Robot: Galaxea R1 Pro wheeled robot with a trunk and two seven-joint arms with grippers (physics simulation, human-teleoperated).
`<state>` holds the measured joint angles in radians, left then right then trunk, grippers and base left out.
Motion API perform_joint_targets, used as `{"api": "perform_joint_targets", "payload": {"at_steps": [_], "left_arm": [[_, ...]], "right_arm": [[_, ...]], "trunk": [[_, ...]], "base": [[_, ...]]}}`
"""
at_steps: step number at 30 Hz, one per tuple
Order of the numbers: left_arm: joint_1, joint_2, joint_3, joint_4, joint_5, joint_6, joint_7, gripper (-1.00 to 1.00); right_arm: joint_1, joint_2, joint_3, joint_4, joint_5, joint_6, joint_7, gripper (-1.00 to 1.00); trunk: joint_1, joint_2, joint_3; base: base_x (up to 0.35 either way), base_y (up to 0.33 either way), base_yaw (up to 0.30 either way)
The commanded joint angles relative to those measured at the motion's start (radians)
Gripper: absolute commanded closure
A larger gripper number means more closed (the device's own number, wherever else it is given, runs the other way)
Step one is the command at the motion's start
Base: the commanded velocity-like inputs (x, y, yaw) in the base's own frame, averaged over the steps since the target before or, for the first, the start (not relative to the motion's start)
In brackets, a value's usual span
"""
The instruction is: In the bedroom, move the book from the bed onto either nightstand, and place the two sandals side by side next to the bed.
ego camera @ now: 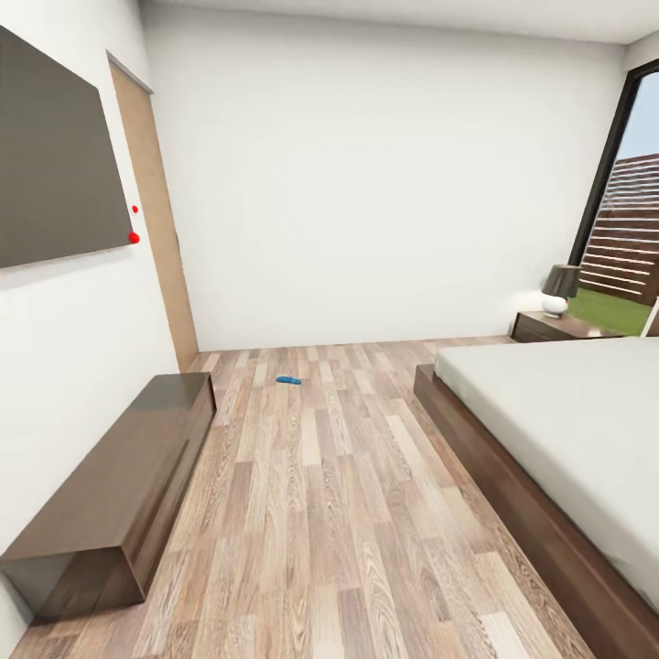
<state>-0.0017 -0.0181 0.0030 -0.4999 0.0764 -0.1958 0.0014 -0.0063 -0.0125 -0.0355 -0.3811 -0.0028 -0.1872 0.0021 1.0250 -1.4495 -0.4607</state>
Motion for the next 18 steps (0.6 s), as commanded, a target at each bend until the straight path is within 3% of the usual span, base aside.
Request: {"api": "perform_joint_targets", "payload": {"at_steps": [1, 6, 9, 15, 18], "left_arm": [[0.000, 0.000, 0.000, 0.000, 0.008, -0.002, 0.000, -1.00], [0.000, 0.000, 0.000, 0.000, 0.008, -0.002, 0.000, -1.00], [0.000, -0.001, -0.001, 0.000, 0.006, -0.002, -0.001, -1.00], [-0.001, -0.005, -0.003, -0.012, 0.001, -0.002, -0.002, -1.00], [-0.001, -0.006, -0.004, -0.035, 0.000, -0.002, -0.003, -1.00]], "right_arm": [[0.000, 0.000, -0.002, 0.000, 0.000, -0.003, 0.000, -1.00], [-0.001, -0.003, -0.013, -0.002, -0.001, -0.004, 0.000, -1.00], [0.000, -0.008, -0.043, -0.003, -0.002, -0.004, 0.000, -1.00], [-0.001, -0.048, -0.158, -0.011, -0.002, -0.003, 0.002, -1.00], [-0.001, -0.057, -0.191, -0.036, -0.001, -0.003, 0.002, -1.00]], "trunk": [[0.000, -0.001, -0.001], [0.000, -0.001, -0.001], [0.000, -0.001, -0.001], [0.000, -0.001, -0.001], [0.000, -0.001, -0.001]], "base": [[0.000, 0.000, 0.000], [0.000, 0.000, 0.000], [0.000, 0.000, 0.000], [0.000, 0.000, 0.000], [0.000, 0.000, 0.000]]}}
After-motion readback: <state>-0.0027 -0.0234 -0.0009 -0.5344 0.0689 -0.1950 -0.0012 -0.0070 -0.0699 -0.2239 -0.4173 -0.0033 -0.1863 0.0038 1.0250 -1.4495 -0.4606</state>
